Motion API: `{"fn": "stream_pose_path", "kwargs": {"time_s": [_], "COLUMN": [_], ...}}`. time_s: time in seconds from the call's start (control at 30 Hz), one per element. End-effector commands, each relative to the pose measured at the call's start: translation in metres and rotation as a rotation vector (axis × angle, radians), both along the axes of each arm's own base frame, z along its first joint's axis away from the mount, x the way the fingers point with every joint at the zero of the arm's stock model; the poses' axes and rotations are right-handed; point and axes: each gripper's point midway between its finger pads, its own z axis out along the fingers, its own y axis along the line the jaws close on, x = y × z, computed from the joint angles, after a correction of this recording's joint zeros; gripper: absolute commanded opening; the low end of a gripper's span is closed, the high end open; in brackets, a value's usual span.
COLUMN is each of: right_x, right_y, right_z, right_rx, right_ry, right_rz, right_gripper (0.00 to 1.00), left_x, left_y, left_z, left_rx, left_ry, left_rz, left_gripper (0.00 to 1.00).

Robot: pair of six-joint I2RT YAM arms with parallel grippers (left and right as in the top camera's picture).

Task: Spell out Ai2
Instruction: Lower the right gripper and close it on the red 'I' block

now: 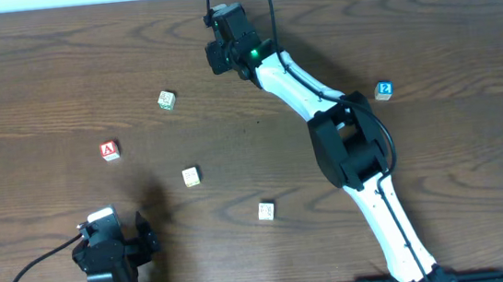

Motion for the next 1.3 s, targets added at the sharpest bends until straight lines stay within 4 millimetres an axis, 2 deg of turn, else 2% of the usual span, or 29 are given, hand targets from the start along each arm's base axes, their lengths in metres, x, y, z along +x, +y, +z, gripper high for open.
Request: {"fn": "stream_pose_path", "kwargs": {"time_s": [0.0,0.23,0.3,0.47,0.5,0.57,0.7,0.9,0.93,1.03,1.27], "right_x": [0.004,0.007,0.009,0.016,0.017,0.016,0.008,-0.009,-0.014,-0.022,-0.027], "right_y": [-0.001,0.0,0.001,0.003,0.003,0.003,0.01,0.018,0.02,0.025,0.038], "right_z": [-0.006,0.001,0.008,0.041,0.043,0.042,0.038,0.028,0.025,0.022,0.009], "right_rx": [0.0,0.007,0.014,0.003,0.004,0.003,-0.033,-0.128,-0.128,-0.108,-0.11], "right_ry": [0.003,-0.011,-0.023,-0.076,-0.079,-0.076,-0.076,-0.082,-0.071,-0.049,-0.055], "right_rz": [-0.005,-0.005,-0.005,0.023,0.023,0.023,0.109,0.271,0.301,0.345,0.385], "right_gripper": [0.22,0.19,0.18,0.17,0.2,0.38,0.52,0.65,0.71,0.81,0.85], "left_x": [-0.004,-0.004,-0.004,-0.004,-0.004,-0.004,-0.004,-0.004,-0.004,-0.004,-0.004], "left_y": [0.001,0.001,0.001,0.001,0.001,0.001,0.001,0.001,0.001,0.001,0.001], "left_z": [-0.009,-0.009,-0.009,-0.009,-0.009,-0.009,-0.009,-0.009,-0.009,-0.009,-0.009], "left_rx": [0.012,0.012,0.012,0.012,0.012,0.012,0.012,0.012,0.012,0.012,0.012], "left_ry": [0.032,0.032,0.032,0.032,0.032,0.032,0.032,0.032,0.032,0.032,0.032], "left_rz": [0.0,0.0,0.0,0.0,0.0,0.0,0.0,0.0,0.0,0.0,0.0], "left_gripper": [0.95,0.96,0.95,0.95,0.95,0.96,0.95,0.95,0.95,0.95,0.96]}}
